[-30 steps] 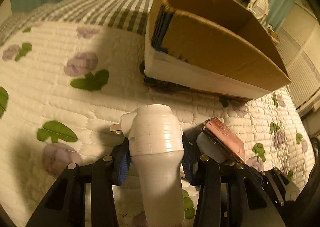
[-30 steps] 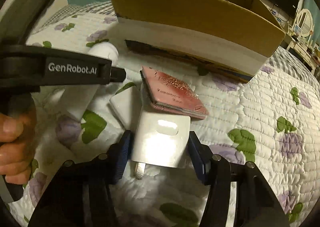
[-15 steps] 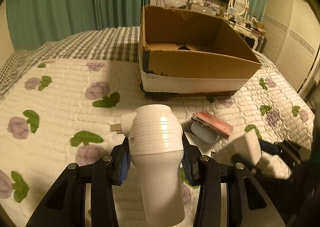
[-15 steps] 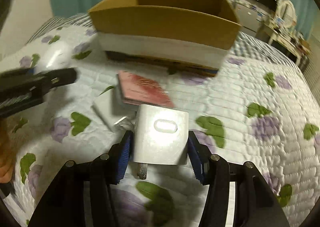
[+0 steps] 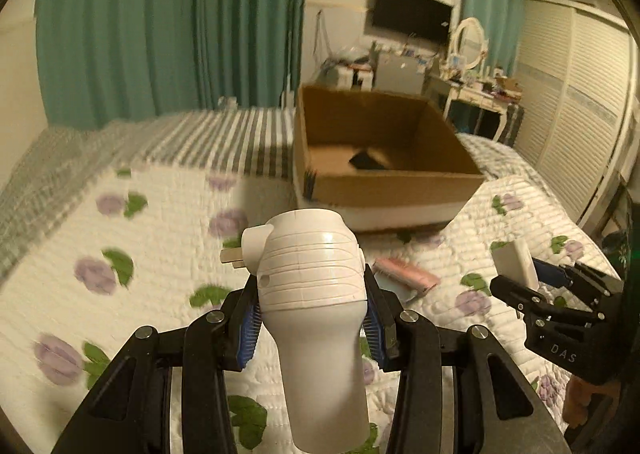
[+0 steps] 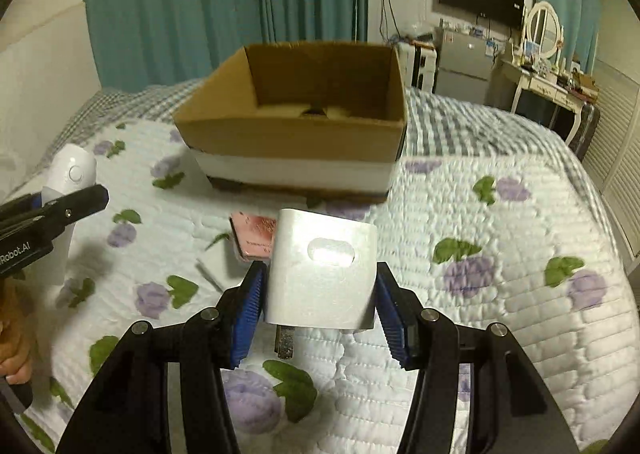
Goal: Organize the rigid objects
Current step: 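Lower the hair dryer and charger into the box and open both tools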
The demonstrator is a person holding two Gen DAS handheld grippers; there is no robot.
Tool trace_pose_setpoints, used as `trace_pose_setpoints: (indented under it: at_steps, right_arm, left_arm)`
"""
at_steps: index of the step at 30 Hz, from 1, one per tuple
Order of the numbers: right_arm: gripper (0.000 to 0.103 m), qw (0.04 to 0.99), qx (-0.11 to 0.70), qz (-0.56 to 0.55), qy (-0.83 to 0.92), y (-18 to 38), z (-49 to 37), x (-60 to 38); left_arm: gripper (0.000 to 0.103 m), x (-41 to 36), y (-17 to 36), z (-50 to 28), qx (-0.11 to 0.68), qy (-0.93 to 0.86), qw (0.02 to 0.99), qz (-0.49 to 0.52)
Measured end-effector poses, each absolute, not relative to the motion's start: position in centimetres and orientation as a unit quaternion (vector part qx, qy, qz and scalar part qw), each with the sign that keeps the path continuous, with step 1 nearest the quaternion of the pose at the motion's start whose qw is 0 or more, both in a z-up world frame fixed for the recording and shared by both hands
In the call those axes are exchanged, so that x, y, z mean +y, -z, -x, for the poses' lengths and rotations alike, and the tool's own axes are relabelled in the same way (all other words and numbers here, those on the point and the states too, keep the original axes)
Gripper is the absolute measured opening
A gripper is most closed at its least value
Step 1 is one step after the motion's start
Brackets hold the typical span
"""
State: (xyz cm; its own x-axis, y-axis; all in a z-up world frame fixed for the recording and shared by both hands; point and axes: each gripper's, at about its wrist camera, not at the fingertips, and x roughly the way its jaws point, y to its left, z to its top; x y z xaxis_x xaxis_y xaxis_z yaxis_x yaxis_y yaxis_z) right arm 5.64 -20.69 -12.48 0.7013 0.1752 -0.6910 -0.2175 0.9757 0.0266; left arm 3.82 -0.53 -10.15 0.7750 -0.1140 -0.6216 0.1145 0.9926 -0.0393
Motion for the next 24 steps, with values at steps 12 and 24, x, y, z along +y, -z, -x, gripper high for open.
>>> trace_pose_setpoints:
  at_steps: [12, 24]
  right_arm:
    - [0.053, 0.95, 0.293, 0.014, -0.108, 4.8, -3.3, -21.9]
    - [0.053, 0.969, 0.219, 0.014, -0.116, -2.5, -4.8, -22.7]
  left_arm:
    - [0.044, -1.0, 2.5, -2.1, 0.246, 0.083, 0.966, 0.015]
    - [0.044, -2.6, -3.1, -4.7, 0.201, 0.098, 0.975, 0.003]
